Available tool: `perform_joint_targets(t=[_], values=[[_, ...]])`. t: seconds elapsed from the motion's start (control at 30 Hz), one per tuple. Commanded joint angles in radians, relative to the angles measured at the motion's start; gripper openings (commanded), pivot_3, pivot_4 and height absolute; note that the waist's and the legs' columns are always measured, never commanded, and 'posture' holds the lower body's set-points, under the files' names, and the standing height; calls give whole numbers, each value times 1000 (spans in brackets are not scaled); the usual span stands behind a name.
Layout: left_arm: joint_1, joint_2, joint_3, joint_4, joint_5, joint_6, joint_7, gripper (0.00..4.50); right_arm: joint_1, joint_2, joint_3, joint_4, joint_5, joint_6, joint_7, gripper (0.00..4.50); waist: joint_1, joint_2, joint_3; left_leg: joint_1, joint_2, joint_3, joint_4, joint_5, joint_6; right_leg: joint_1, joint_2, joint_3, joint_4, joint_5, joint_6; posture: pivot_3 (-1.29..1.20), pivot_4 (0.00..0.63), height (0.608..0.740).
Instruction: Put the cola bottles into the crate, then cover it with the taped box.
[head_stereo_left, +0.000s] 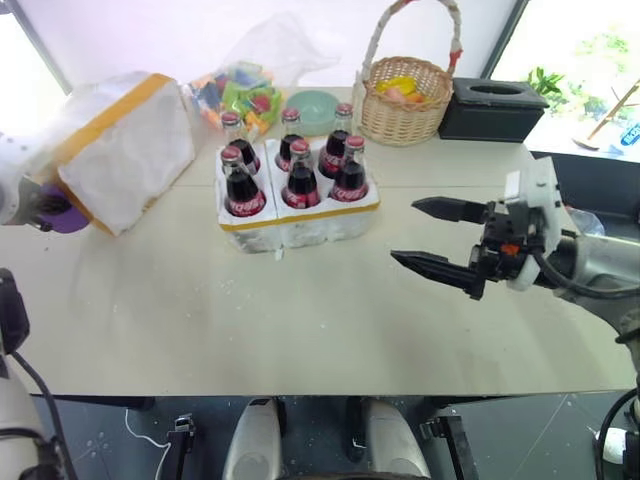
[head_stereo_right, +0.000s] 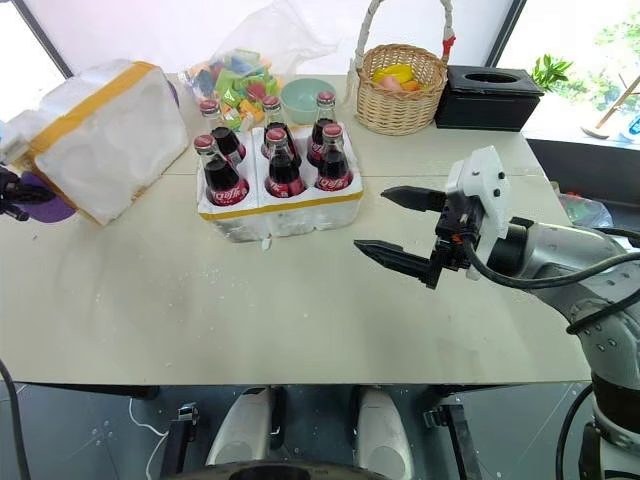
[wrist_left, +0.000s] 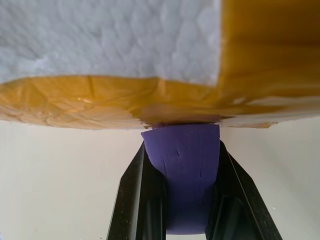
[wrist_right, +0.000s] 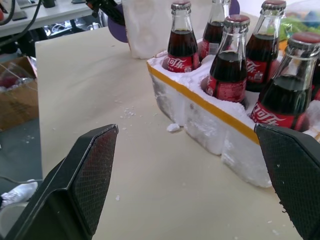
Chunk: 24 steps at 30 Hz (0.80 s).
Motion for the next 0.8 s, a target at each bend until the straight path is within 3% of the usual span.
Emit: perform_joint_targets(t=[0.03, 0.2, 0.37, 0.5, 0.63, 0.8], values=[[-51, 34, 50, -42, -41, -96, 72, 347, -7, -1, -16, -25, 0, -35, 5, 4500, 0, 0, 0, 0, 0, 0, 0, 0, 0, 0, 0, 0, 0, 0, 0, 0, 150, 740], [-117, 15, 16, -131, -19, -297, 122, 347, 17, 14, -22, -27, 2, -43, -9, 4500, 4, -1, 0, -1, 0, 0, 1, 0, 0, 0, 0, 0, 0, 0, 1, 0, 150, 740], [-12, -70, -28, -490, -25, -448, 133, 347, 29, 39, -15, -11, -10, -51, -33, 4500, 6, -1, 0, 0, 0, 0, 2, 0, 0, 2, 0, 0, -1, 0, 1, 0, 150, 740], [126, -130, 15, -863, -65, -296, 153, 347, 26, 64, -20, -6, 4, -45, -61, 4500, -3, -1, 0, 0, 0, 0, 2, 0, 0, 3, -1, 1, -1, 1, 1, 0, 150, 740], [279, -90, -43, -1139, 138, -288, 236, 347, 43, 76, -15, -7, -9, -45, -76, 4500, -32, -1, 0, 1, 0, 0, 1, 0, 0, 1, 1, 2, 2, 2, 3, 0, 150, 740], [401, -74, -33, -1353, 227, -189, 256, 347, 56, 94, -24, -3, -2, -37, -123, 4500, -24, 0, -1, 3, 0, 0, 0, 0, 0, 1, 1, 3, 4, 1, 2, 0, 150, 740]])
